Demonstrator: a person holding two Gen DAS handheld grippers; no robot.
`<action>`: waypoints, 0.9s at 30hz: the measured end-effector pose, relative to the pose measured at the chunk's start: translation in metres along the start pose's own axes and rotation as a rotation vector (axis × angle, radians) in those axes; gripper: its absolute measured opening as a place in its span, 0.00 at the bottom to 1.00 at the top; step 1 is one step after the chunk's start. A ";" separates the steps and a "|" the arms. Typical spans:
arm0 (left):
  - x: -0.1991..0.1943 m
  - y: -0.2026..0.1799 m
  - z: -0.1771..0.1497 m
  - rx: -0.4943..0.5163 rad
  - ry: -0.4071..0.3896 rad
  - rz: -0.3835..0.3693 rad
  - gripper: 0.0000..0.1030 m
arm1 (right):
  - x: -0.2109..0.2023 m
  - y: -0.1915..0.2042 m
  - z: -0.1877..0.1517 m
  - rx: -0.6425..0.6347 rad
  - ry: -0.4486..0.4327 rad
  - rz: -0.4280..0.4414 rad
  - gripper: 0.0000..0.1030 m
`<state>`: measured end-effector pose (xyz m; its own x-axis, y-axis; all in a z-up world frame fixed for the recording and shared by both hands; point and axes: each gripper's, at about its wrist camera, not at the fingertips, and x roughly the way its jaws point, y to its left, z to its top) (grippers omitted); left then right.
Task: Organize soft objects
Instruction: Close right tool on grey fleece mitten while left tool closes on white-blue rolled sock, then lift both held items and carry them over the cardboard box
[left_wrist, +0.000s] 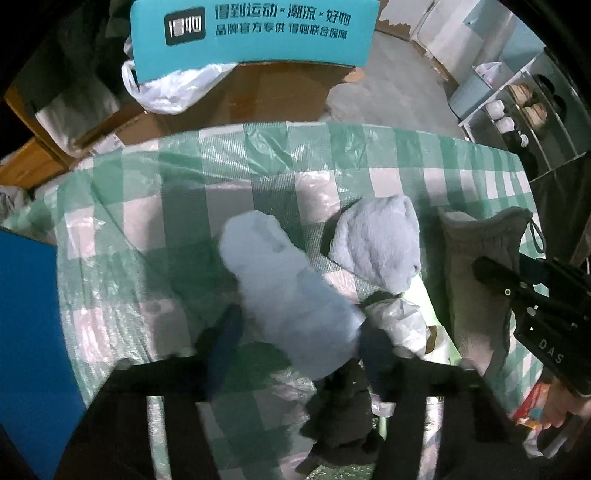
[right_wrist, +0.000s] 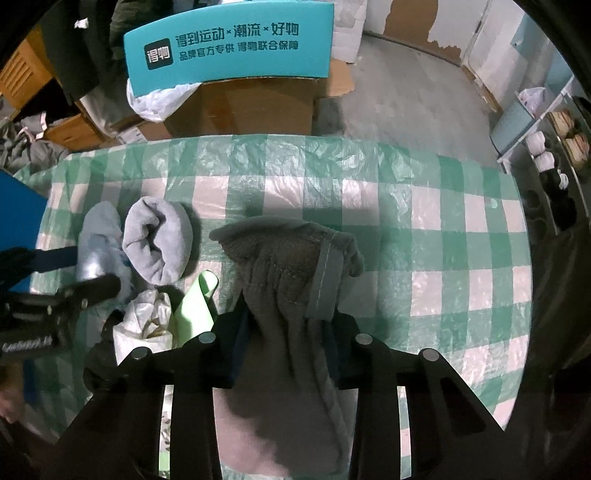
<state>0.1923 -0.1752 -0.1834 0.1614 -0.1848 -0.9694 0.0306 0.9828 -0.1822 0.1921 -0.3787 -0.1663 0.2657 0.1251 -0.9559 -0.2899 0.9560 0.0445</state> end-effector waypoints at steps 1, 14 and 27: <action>0.000 0.001 0.000 -0.007 -0.004 -0.012 0.51 | -0.001 0.001 0.001 -0.004 -0.001 -0.001 0.31; -0.013 0.003 -0.006 0.040 -0.050 -0.040 0.37 | -0.024 0.010 0.004 -0.066 -0.052 -0.037 0.28; -0.060 0.009 -0.023 0.118 -0.128 0.008 0.37 | -0.066 0.019 0.004 -0.098 -0.146 -0.065 0.27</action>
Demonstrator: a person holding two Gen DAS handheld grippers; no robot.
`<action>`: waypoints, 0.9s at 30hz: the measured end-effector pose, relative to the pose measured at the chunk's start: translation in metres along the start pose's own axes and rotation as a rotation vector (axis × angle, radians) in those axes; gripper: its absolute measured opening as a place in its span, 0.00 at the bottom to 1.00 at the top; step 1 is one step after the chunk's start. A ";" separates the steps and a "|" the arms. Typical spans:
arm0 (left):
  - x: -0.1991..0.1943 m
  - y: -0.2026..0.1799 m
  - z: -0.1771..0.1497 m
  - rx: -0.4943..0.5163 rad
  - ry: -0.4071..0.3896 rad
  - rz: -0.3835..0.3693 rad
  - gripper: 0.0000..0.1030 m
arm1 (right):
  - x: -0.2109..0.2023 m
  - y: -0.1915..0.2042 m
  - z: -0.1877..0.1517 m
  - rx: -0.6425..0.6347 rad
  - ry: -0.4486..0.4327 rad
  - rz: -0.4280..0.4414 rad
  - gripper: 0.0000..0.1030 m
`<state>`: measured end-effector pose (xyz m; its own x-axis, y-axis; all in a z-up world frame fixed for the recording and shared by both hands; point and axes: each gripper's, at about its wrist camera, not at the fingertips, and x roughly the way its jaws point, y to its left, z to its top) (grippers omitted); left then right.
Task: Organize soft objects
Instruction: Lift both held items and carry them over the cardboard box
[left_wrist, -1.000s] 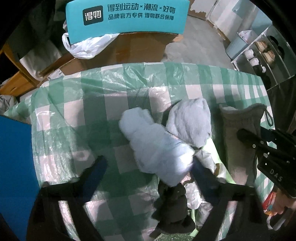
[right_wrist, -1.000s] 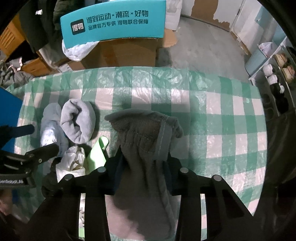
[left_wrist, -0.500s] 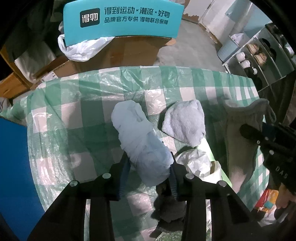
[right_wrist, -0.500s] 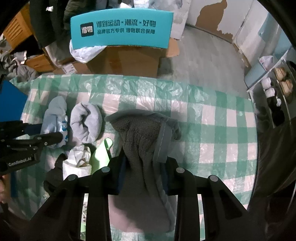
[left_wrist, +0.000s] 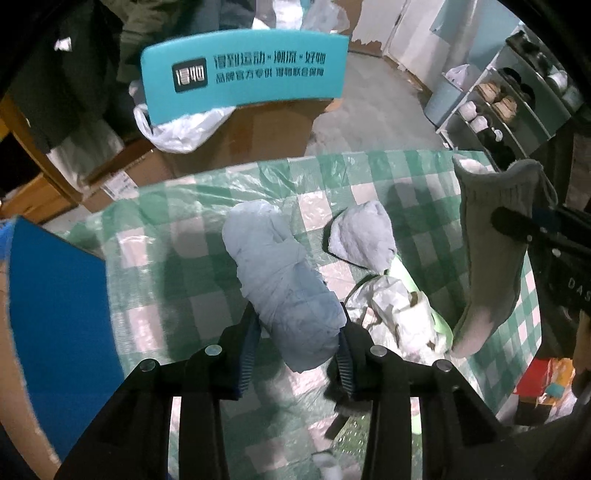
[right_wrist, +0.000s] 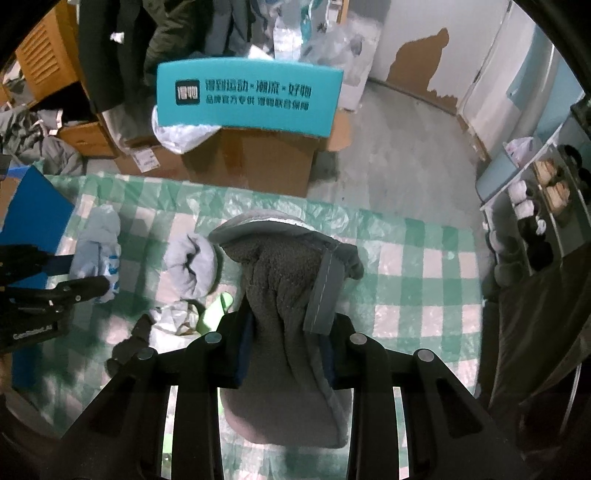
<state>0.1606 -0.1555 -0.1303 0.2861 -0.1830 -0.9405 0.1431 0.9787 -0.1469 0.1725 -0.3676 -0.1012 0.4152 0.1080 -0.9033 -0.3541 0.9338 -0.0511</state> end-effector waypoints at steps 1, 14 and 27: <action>-0.006 0.001 -0.002 0.005 -0.008 0.001 0.37 | -0.005 0.001 0.000 -0.004 -0.009 -0.002 0.27; -0.063 0.003 -0.018 0.075 -0.066 0.023 0.37 | -0.066 0.028 -0.003 -0.013 -0.104 0.051 0.27; -0.117 0.010 -0.043 0.123 -0.138 0.062 0.37 | -0.101 0.056 -0.007 -0.040 -0.151 0.092 0.27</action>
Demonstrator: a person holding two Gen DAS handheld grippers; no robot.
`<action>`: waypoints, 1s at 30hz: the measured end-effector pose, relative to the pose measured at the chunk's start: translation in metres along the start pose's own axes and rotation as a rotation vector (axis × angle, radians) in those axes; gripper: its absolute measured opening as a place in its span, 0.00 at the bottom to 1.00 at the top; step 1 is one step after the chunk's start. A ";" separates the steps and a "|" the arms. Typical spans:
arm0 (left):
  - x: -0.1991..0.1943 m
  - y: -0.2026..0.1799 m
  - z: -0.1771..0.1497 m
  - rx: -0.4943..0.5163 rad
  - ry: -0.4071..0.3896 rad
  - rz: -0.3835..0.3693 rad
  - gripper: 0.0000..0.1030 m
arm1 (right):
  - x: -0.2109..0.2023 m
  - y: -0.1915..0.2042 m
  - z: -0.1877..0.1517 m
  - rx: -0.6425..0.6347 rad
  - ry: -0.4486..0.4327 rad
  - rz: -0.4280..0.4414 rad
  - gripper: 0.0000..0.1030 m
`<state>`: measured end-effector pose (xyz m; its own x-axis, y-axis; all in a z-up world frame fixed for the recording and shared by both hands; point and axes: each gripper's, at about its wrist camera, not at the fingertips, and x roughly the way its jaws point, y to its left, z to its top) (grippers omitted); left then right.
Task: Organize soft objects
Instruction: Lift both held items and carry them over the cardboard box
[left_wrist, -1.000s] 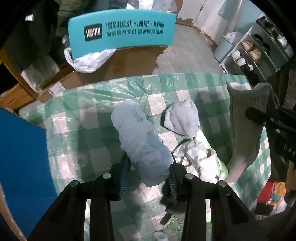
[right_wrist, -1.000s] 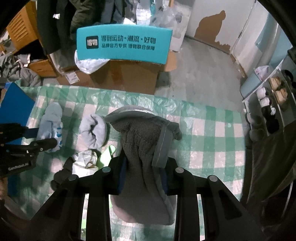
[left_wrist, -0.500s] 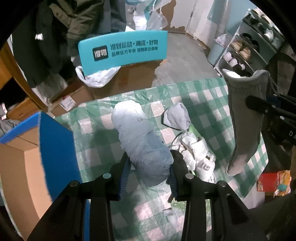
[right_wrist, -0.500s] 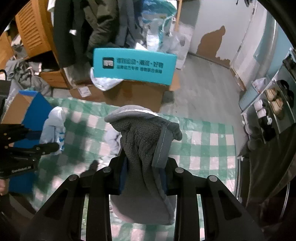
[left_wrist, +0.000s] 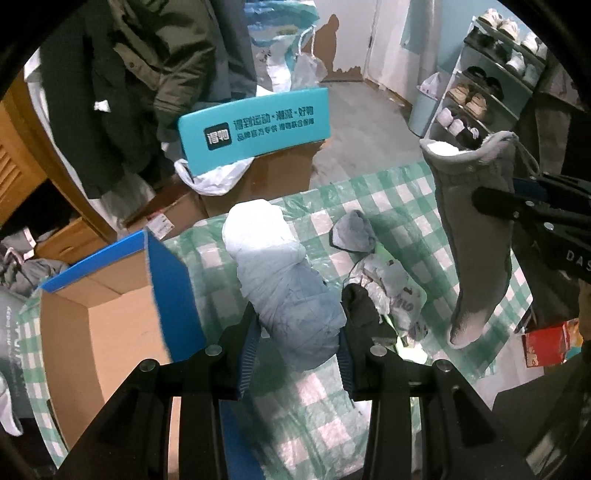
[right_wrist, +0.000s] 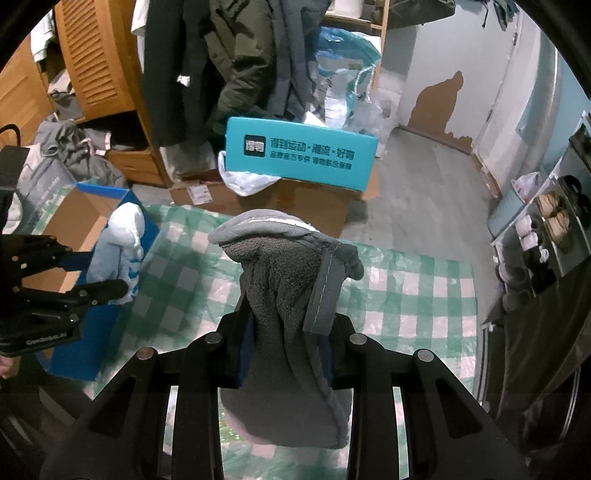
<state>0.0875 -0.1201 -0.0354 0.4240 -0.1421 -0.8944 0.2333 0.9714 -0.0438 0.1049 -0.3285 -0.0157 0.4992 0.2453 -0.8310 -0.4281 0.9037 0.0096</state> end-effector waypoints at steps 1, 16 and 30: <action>-0.004 0.002 -0.002 -0.003 -0.006 0.002 0.37 | -0.002 0.004 0.000 -0.001 -0.004 0.004 0.27; -0.045 0.036 -0.026 -0.024 -0.066 0.013 0.38 | -0.023 0.049 0.013 -0.058 -0.042 0.052 0.27; -0.089 0.072 -0.048 -0.036 -0.144 0.051 0.38 | -0.033 0.116 0.040 -0.139 -0.068 0.141 0.27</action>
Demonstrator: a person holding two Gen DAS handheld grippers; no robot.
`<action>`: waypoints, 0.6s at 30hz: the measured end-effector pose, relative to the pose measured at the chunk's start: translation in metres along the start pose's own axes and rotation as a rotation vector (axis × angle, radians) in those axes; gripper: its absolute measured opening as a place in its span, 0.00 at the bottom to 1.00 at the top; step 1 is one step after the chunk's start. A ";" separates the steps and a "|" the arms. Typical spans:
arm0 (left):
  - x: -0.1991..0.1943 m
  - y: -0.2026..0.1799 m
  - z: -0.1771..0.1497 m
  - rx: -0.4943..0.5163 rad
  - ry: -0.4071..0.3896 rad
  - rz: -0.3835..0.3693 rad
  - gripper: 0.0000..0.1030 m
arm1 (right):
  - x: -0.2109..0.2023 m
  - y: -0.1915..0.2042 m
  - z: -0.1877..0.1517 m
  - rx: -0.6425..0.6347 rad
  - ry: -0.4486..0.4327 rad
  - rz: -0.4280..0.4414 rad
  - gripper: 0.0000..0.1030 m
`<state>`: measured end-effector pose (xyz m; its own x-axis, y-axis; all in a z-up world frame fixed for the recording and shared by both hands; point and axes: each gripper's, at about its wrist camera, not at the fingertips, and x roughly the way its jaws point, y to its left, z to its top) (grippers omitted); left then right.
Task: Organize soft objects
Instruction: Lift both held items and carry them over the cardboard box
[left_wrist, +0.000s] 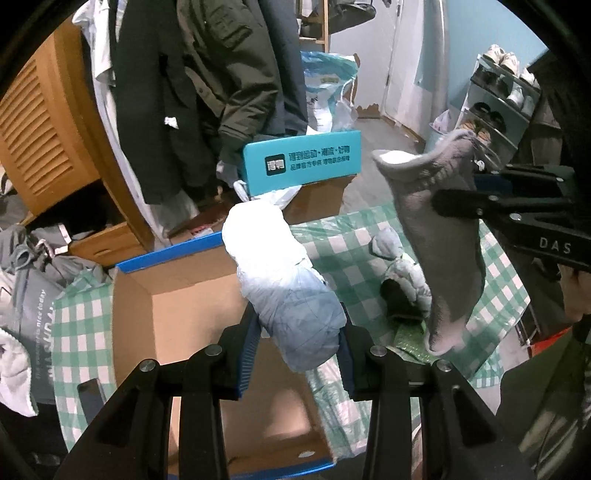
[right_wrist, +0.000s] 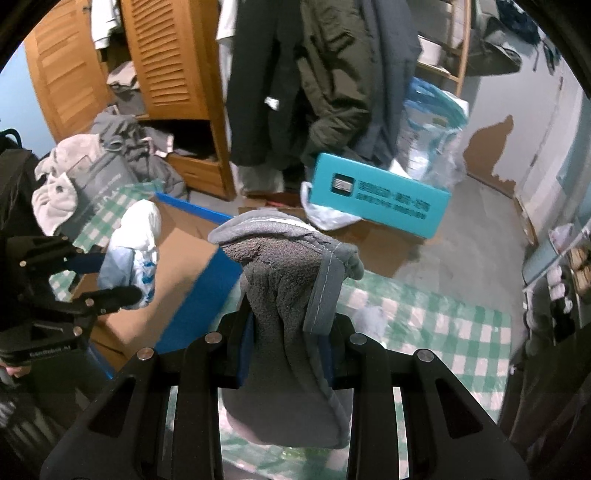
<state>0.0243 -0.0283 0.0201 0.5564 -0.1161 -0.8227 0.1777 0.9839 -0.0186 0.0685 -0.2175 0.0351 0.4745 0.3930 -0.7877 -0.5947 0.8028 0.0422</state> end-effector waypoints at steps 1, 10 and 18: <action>-0.002 0.003 -0.001 -0.001 -0.003 0.004 0.38 | 0.001 0.006 0.003 -0.009 -0.002 0.007 0.27; -0.018 0.038 -0.009 -0.042 -0.025 0.046 0.38 | 0.010 0.051 0.027 -0.057 -0.010 0.055 0.27; -0.019 0.071 -0.023 -0.084 -0.014 0.075 0.38 | 0.022 0.087 0.049 -0.084 -0.006 0.093 0.27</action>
<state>0.0078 0.0470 0.0213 0.5769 -0.0428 -0.8157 0.0664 0.9978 -0.0054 0.0591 -0.1176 0.0517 0.4185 0.4669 -0.7790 -0.6886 0.7224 0.0630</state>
